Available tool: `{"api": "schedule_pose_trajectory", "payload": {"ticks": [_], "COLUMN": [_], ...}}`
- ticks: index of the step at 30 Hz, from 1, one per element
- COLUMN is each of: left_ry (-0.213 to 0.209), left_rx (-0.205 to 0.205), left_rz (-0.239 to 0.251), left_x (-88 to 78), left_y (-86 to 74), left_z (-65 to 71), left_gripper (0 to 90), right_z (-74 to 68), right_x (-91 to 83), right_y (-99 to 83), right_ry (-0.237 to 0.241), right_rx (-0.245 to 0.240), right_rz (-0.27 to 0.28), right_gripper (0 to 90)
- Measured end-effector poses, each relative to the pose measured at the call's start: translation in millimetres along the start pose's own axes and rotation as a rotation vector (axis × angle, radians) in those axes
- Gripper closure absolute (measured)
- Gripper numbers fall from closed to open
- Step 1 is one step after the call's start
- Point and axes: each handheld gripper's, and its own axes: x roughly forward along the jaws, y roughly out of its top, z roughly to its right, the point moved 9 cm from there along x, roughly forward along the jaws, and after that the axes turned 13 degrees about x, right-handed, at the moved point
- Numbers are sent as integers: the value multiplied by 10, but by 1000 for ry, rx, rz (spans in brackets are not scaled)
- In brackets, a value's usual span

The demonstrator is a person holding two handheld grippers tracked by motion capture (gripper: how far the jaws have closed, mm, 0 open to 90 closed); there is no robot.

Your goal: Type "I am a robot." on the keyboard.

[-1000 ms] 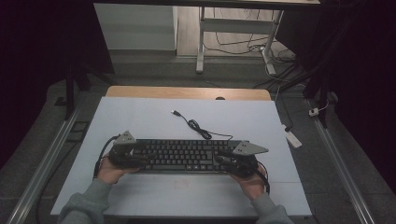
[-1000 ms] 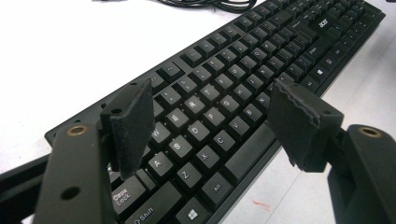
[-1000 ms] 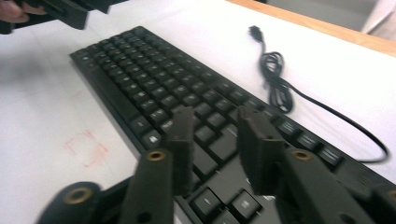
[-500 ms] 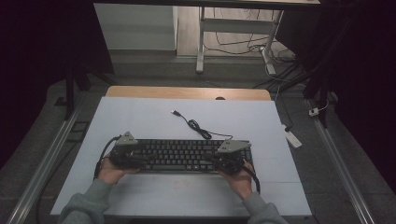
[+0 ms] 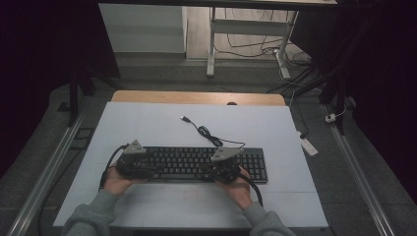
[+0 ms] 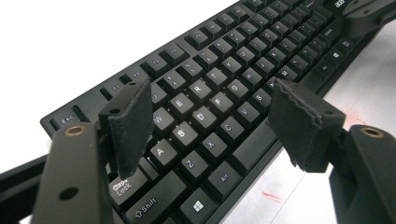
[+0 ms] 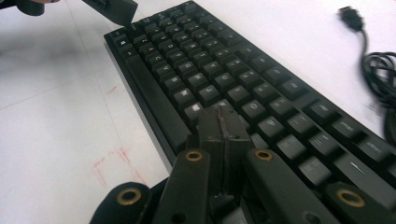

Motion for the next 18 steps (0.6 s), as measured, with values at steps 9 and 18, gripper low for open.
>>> {"api": "schedule_pose_trajectory", "payload": {"ticks": [9, 18], "left_ry": [2, 2], "left_rx": [-2, -6], "left_rz": [-1, -2], "left_x": [1, 7], "left_y": [-3, -1], "left_z": [14, 15], "left_gripper": [298, 286], "right_z": [-107, -76], "right_x": [251, 396], "right_y": [66, 35], "right_ry": [23, 13], "right_rx": [-20, -16], "right_rz": [-35, -63], "right_gripper": [892, 892]}}
